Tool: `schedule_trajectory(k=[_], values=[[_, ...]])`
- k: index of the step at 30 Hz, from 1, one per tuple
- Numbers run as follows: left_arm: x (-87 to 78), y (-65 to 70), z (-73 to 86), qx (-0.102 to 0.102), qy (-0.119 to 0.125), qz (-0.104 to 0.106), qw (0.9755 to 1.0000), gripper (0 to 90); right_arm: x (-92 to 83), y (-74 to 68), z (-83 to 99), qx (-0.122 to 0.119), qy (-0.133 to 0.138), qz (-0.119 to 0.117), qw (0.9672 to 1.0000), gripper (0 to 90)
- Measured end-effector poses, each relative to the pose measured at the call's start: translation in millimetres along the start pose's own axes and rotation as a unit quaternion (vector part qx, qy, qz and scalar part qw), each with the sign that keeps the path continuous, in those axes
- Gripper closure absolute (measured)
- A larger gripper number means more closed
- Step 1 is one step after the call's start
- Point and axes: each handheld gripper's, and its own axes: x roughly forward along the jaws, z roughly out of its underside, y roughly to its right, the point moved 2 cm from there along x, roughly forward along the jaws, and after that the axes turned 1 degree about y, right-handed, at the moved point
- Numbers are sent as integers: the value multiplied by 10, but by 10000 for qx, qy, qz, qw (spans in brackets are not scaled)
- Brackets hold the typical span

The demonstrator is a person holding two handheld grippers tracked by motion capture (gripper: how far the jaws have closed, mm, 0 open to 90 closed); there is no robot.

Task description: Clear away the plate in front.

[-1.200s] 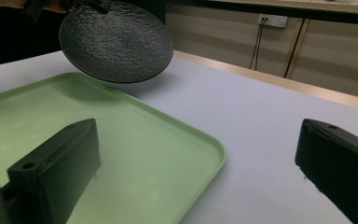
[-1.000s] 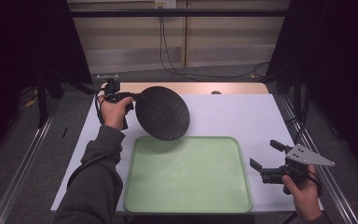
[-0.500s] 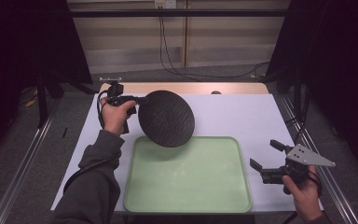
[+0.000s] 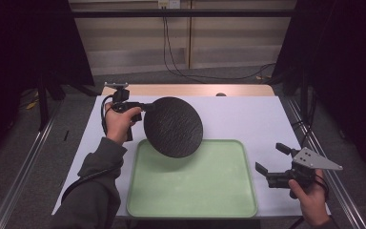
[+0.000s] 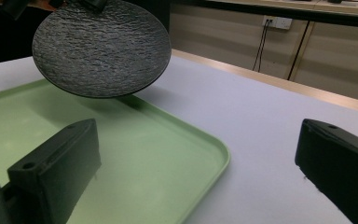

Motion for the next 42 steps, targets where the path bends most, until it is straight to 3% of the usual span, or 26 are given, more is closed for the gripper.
schedule_trajectory(k=[11, 16, 20, 27, 37, 39, 41, 42], values=[[-5, 139, 65, 242, -165, 129, 9995, 870, -2, -3, -2, -10, -1, 29, 10000, 0], [-2, 197, 109, 193, -225, 267, 9992, 871, 0, -8, -2, -26, -11, 33, 10000, 0], [-12, 239, 130, 378, -295, 287, 9984, 871, 0, -7, -2, -29, -13, 23, 10000, 0], [-8, 302, 207, 385, -384, 361, 9979, 871, -5, -8, -3, -42, -24, 17, 10000, 0], [-2, 385, 304, 546, -518, 481, 9960, 870, 0, -14, -2, -62, -31, 26, 10000, 0], [3, 419, 331, 502, -552, 537, 9958, 870, 1, -16, -2, -48, -29, 25, 10000, 0], [1, 429, 351, 649, -605, 555, 9945, 869, 3, -16, -1, -60, -28, 27, 10000, 0], [5, 450, 367, 602, -611, 586, 9946, 869, 3, -19, -1, -48, -27, 11, 10000, 0]])
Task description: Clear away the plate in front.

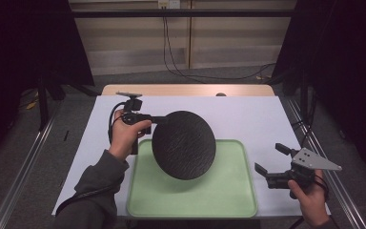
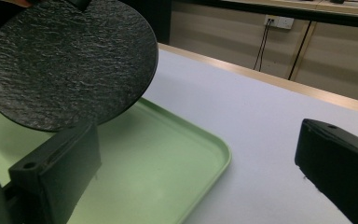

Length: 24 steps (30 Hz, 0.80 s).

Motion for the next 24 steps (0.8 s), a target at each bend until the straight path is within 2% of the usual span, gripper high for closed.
schedule_trajectory(k=[6, 10, 11, 24], values=[[35, 83, 53, 153, -143, 93, 9997, 868, -3, 0, -1, 3, 4, 1, 10000, 0], [62, 131, 94, 133, -221, 171, 9995, 869, -4, -3, -1, 8, 1, -6, 10000, 0], [67, 132, 103, 198, -258, 182, 9993, 869, -5, -4, -1, 6, -1, -7, 10000, 0], [167, 238, 261, 187, -447, 356, 9982, 867, -4, -6, 3, -36, -29, -30, 10000, 0]])
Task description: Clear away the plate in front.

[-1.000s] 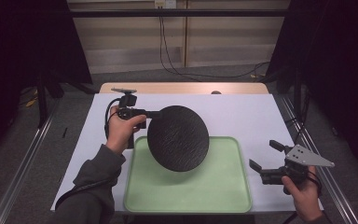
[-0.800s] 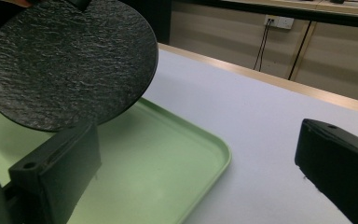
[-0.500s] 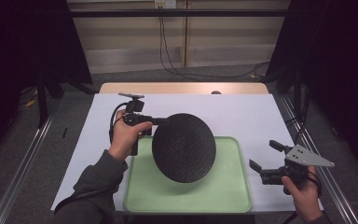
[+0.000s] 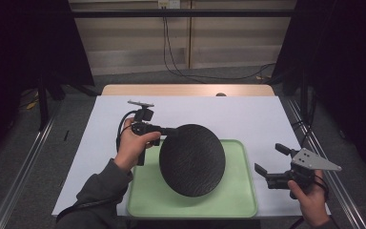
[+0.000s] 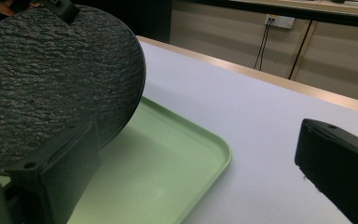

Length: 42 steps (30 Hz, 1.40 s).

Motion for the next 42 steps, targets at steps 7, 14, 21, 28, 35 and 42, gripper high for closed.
schedule_trajectory(k=[7, 14, 21, 28, 35, 42], values=[[72, 16, 114, 14, -112, 100, 9999, 866, 5, -15, -3, -34, -10, 1, 10000, 0], [132, 28, 210, -5, -152, 138, 9998, 864, 6, -8, -6, -42, 32, 18, 10000, 0], [205, -26, 296, -28, -187, 96, 9998, 863, -7, -5, -7, -31, 15, 6, 10000, 0], [218, -73, 346, -67, -166, 51, 9998, 870, -12, -1, -7, -21, 4, 9, 10000, 0], [219, -132, 384, -53, -135, 8, 9999, 875, -4, -8, -8, -18, 8, -12, 10000, 0], [233, -189, 415, -86, -74, -10, 9999, 876, -8, -5, -7, -39, 6, 8, 10000, 0]])
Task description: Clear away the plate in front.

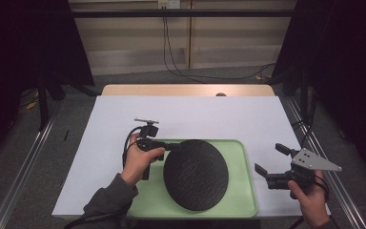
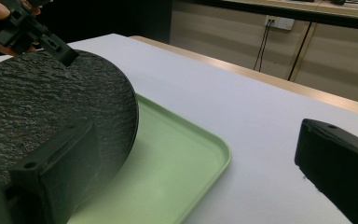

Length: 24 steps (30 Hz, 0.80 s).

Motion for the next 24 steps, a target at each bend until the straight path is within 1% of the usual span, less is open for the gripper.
schedule_trajectory(k=[3, 5, 6, 7, 8, 10, 11, 14, 15, 17, 18, 19, 20, 21, 22, 23, 24], values=[[14, -21, 9, -19, 48, -2, 10000, 875, -3, 0, 1, 29, -21, 26, 10000, 0], [14, -43, 12, 16, 41, -3, 10000, 875, 2, 0, 5, 23, -21, 52, 10000, 0], [19, -39, 8, 66, 44, -26, 10000, 874, 2, -1, 5, 22, -23, 60, 10000, 0], [21, -34, 3, 75, 61, -30, 9999, 872, 2, -2, 5, 10, -23, 53, 10000, 0], [23, -33, 0, 132, 65, -33, 9999, 873, 4, -2, 4, 9, -17, 28, 10000, 0], [29, -30, -7, 183, 64, -104, 9998, 871, 7, 1, 5, -3, -16, 57, 10000, 0], [35, -31, -7, 151, 69, -102, 9998, 870, 6, -3, 6, 12, -35, 46, 10000, 0], [41, -61, 6, 249, 27, -226, 9994, 859, 4, -1, 4, -1, -17, 14, 10000, 0], [46, -70, 12, 192, 52, -227, 9995, 856, 6, -2, 5, 5, -9, 44, 10000, 0], [49, -94, 25, 157, 63, -248, 9996, 853, 1, -1, 7, 7, -31, 37, 10000, 0], [45, -111, 28, 207, 44, -271, 9994, 851, 1, -1, 7, 10, -31, 36, 10000, 0], [49, -118, 32, 185, 65, -296, 9994, 849, 1, -1, 8, 5, -33, 37, 10000, 0], [51, -128, 38, 208, 52, -309, 9993, 847, 4, 2, 8, -17, -29, 58, 10000, 0], [54, -136, 42, 233, 59, -345, 9991, 844, 5, -5, 9, 5, -44, 26, 10000, 0], [59, -142, 48, 209, 57, -371, 9991, 840, 6, -5, 9, 0, -45, 23, 10000, 0], [62, -153, 54, 180, 58, -341, 9992, 838, 8, -8, 9, 4, -48, 4, 10000, 0], [60, -169, 57, 228, 32, -357, 9991, 836, 10, -8, 9, -5, -43, -7, 10000, 0]])
